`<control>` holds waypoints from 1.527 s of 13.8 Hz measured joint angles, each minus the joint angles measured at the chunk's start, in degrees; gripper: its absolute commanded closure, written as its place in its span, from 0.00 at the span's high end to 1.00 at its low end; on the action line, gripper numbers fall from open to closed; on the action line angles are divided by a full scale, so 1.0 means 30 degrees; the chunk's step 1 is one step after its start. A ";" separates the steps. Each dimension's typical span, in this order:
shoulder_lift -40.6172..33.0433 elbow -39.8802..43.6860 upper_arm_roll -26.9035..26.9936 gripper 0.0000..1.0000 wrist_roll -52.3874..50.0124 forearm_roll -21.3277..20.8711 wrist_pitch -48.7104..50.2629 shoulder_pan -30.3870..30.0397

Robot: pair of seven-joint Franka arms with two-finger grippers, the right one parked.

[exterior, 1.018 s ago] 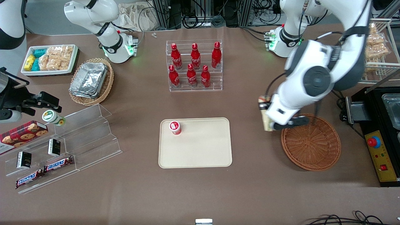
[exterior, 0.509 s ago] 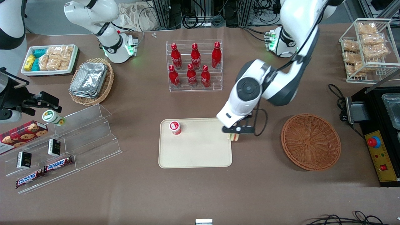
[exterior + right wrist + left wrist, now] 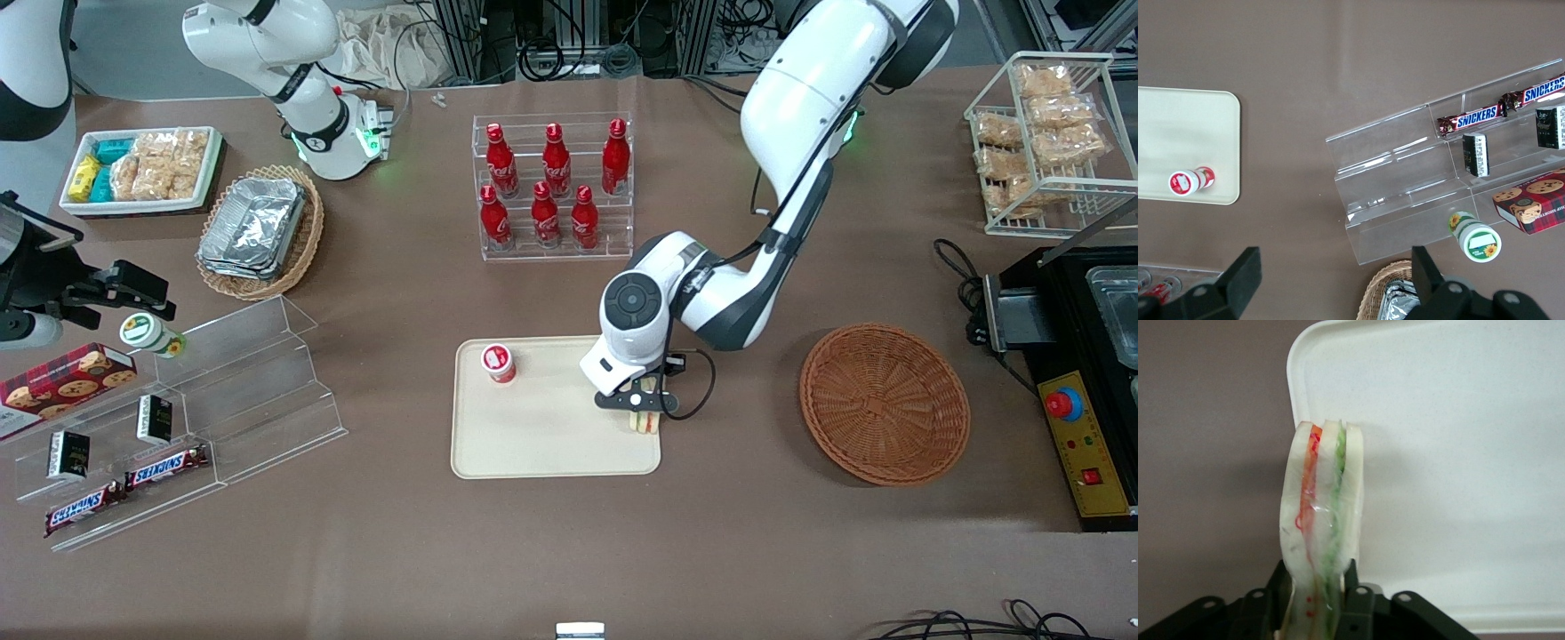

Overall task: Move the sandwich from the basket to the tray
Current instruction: 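Carry the sandwich over the white tray and lower it onto the tray, then open the left gripper, release the sandwich, and raise the gripper away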

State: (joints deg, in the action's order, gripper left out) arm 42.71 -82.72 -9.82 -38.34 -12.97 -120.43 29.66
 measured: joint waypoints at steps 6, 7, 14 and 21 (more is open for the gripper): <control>0.0108 0.0140 0.0011 1.00 -0.0084 -0.0030 -0.0998 0.0012; 0.0126 0.0140 0.0012 1.00 -0.0084 -0.0036 -0.1009 0.0012; -0.0381 0.0868 0.0308 1.00 -0.0197 -0.0141 -0.0869 -0.0237; -0.6787 0.1390 0.0448 1.00 0.1963 0.2344 0.5764 -0.4391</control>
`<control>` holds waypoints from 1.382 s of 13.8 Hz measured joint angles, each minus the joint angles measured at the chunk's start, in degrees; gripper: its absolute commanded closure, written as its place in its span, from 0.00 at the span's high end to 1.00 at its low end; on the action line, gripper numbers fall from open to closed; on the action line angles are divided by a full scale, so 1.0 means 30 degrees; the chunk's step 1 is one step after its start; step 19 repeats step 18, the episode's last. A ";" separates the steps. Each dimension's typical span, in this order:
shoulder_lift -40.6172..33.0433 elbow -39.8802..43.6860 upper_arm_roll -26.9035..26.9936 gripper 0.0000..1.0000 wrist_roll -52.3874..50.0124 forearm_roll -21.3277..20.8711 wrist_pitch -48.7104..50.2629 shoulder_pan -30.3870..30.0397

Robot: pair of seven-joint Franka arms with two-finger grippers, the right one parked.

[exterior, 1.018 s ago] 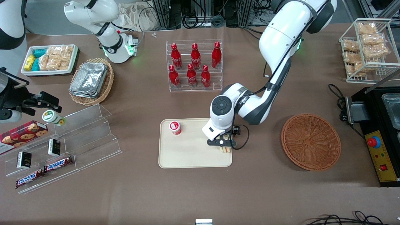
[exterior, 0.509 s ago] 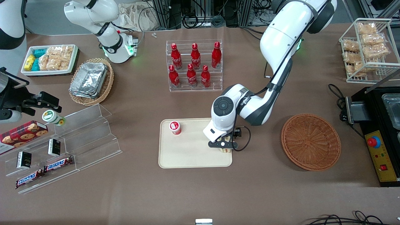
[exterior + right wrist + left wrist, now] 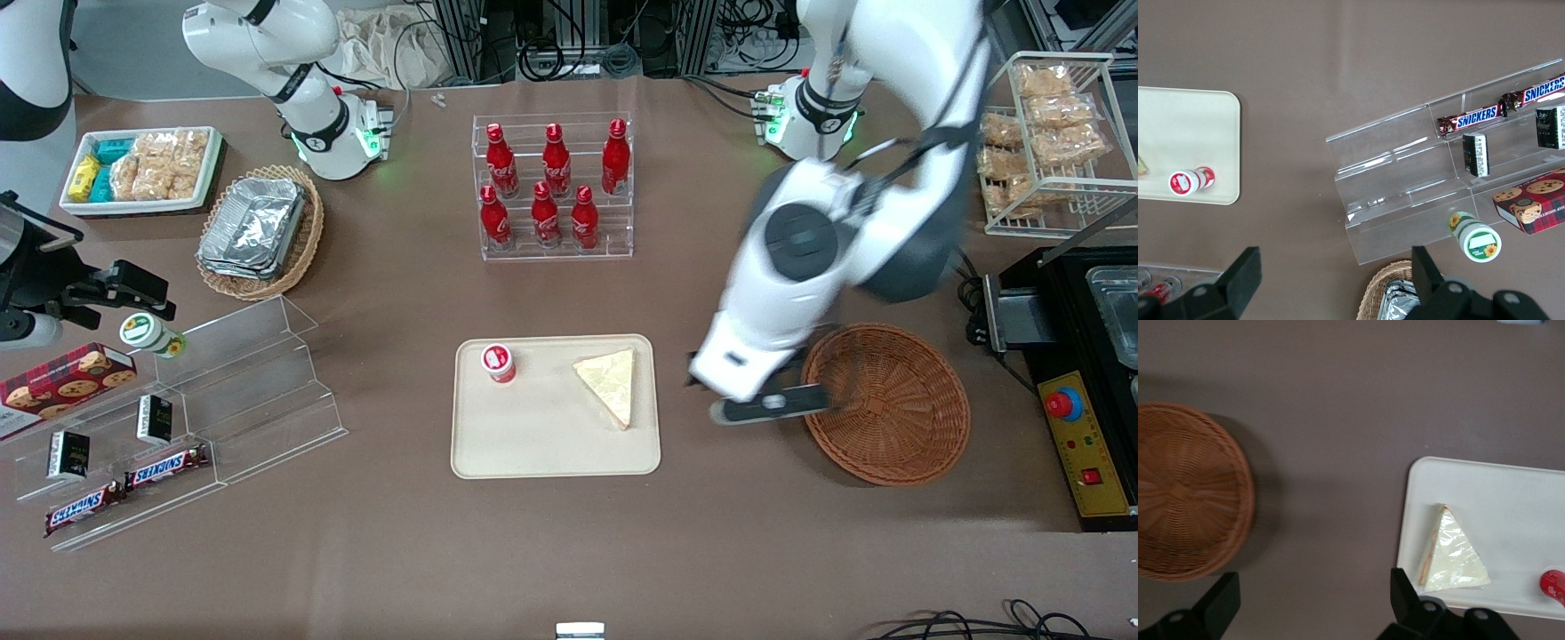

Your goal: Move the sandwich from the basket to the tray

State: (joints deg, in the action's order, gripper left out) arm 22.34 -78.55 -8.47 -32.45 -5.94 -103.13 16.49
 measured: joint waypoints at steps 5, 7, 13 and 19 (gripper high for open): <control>-0.3026 -0.0114 0.0086 1.00 0.6710 0.1724 0.4646 -0.4167; -0.4040 -0.0223 0.0099 1.00 0.9045 0.1798 0.5891 -0.5479; -0.7906 -0.2396 0.1161 1.00 1.2938 0.1961 0.7507 -0.6602; -0.9073 -0.3710 0.1425 1.00 1.3179 0.1836 0.7304 -0.6311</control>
